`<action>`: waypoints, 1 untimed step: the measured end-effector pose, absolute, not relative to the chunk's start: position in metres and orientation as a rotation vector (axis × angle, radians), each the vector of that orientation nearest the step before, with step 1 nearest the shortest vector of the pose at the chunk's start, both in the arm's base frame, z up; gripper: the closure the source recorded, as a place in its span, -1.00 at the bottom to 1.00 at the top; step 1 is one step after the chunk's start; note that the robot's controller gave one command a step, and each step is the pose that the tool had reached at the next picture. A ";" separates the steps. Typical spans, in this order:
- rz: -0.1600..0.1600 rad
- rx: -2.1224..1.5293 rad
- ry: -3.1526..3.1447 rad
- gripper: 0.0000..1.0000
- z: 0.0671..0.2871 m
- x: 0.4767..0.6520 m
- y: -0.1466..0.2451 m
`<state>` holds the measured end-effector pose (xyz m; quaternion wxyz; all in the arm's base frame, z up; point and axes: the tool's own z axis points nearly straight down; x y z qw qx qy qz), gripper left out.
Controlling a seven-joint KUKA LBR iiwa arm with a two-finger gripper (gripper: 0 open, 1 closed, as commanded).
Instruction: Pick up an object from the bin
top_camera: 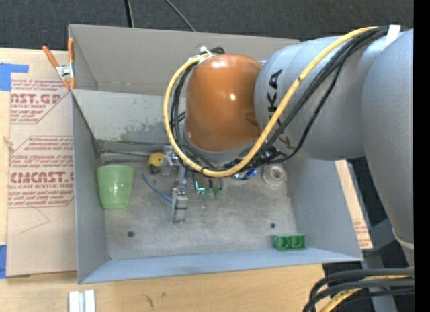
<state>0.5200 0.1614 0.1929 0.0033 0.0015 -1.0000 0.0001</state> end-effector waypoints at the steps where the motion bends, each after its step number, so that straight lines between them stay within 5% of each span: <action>1: 0.004 0.104 -3.134 -1.00 0.085 0.542 0.113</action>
Offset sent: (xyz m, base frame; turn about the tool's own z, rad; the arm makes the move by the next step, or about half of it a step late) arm 0.0229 -0.0462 -0.1029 -0.0651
